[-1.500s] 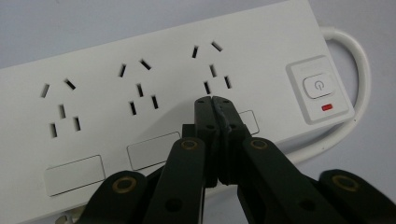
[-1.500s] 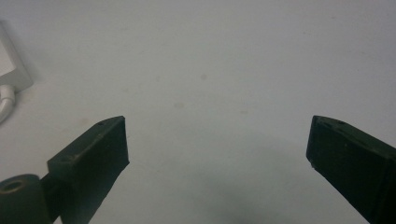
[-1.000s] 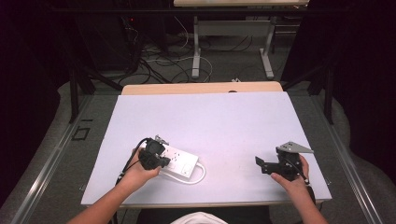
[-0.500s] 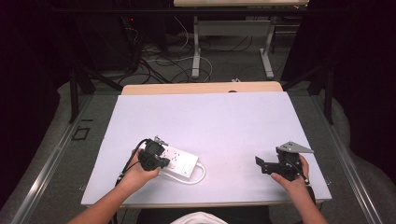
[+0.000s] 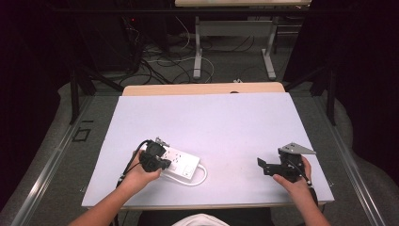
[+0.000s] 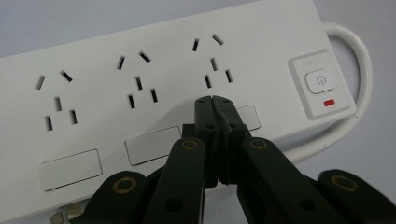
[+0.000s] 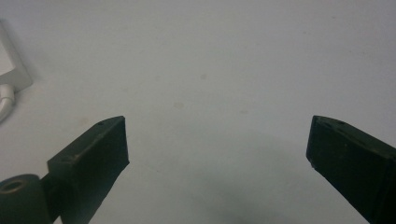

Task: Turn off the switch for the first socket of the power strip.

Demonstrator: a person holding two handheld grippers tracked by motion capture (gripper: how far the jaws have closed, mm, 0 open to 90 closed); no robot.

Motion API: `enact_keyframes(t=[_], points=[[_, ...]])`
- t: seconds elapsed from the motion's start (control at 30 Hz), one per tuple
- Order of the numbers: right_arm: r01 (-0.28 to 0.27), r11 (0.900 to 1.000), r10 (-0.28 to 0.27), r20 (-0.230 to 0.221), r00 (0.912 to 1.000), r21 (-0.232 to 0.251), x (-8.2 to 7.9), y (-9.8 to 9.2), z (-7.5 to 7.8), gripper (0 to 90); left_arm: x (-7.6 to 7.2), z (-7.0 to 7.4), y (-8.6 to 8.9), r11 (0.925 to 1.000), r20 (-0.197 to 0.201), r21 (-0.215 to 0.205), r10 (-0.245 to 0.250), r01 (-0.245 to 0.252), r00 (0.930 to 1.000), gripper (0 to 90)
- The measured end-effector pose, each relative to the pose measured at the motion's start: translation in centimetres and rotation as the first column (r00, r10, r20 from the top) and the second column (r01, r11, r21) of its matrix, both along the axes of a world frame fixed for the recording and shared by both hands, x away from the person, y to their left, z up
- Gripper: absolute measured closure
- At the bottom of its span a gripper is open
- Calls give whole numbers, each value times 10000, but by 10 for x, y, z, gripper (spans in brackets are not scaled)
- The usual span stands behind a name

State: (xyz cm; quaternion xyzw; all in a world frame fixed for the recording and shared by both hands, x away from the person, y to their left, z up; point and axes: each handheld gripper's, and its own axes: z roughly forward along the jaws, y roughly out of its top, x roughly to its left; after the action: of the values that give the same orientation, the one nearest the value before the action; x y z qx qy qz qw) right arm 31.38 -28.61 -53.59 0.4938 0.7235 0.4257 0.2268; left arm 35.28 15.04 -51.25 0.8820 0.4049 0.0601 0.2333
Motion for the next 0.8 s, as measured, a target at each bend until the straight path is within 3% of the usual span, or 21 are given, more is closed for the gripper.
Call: enact_keyframes(t=[0.8], points=[[-10,10000,10,13,10000,-10,0,0,0,50,1,5,-2,9999,-27,-36,-118,118,9999,860]])
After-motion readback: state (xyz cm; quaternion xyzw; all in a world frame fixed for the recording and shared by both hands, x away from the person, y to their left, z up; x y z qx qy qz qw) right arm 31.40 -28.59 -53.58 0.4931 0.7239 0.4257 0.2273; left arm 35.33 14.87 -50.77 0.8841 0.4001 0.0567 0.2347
